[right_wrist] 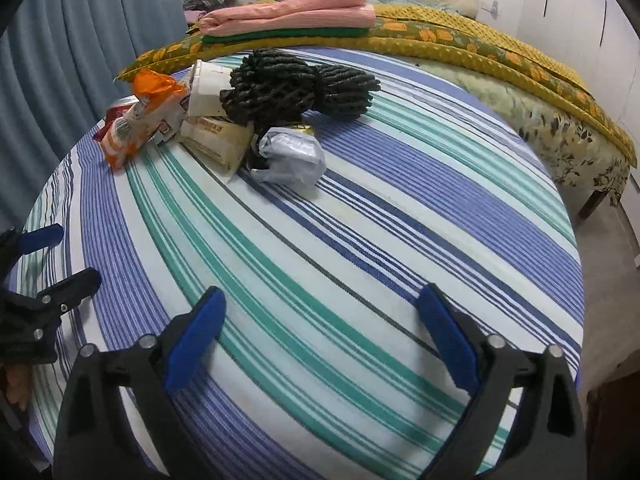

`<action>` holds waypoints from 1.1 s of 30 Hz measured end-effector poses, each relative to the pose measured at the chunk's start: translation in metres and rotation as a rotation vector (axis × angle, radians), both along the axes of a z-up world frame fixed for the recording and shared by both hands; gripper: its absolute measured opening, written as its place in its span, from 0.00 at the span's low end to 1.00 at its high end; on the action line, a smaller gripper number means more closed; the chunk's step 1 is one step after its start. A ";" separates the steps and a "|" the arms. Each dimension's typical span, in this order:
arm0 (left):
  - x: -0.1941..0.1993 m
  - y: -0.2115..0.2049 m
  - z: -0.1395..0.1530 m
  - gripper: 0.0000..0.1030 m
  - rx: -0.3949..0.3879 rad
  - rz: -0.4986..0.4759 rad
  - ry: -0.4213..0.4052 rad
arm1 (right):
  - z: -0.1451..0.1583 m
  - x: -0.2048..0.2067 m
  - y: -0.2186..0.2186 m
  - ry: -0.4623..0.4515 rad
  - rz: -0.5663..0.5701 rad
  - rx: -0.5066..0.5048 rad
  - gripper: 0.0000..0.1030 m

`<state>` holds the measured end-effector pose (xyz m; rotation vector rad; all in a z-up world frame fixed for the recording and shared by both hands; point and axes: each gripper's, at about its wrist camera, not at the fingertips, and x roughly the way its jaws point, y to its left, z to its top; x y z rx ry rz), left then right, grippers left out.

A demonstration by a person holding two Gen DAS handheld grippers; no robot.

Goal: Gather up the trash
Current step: 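Move both tools back over the table toward the orange-and-white wrapper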

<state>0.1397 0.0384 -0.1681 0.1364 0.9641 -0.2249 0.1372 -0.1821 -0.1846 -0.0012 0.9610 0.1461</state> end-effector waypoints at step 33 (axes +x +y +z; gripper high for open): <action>0.052 0.045 0.018 0.86 -0.178 0.067 -0.055 | 0.000 0.003 -0.002 0.005 0.007 -0.002 0.96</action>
